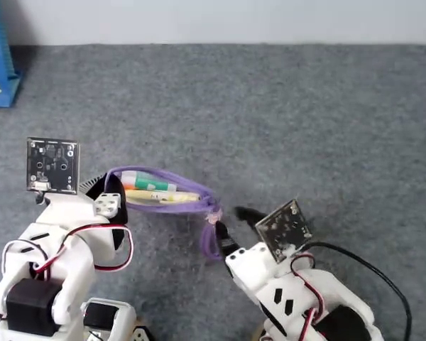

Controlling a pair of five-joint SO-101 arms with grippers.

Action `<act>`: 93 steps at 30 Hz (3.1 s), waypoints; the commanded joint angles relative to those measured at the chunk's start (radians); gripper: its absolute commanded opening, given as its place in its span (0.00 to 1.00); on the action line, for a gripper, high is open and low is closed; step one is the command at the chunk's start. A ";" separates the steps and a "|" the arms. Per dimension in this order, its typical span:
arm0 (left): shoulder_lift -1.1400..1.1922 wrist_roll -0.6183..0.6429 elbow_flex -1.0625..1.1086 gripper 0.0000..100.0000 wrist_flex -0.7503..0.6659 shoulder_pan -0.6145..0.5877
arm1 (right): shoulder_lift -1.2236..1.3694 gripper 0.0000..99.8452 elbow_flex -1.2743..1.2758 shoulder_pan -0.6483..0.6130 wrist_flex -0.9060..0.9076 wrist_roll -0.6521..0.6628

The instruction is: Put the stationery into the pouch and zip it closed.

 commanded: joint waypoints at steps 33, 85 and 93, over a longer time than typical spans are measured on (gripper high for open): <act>-0.017 0.005 -0.008 0.01 -0.034 0.000 | 0.578 0.29 -0.068 0.027 -0.134 -0.023; -0.017 0.003 0.004 0.01 -0.038 -0.003 | 0.588 0.10 -0.026 -0.015 -0.266 -0.063; -0.017 0.003 0.004 0.01 -0.038 -0.006 | 0.584 0.05 -0.026 -0.015 -0.255 -0.055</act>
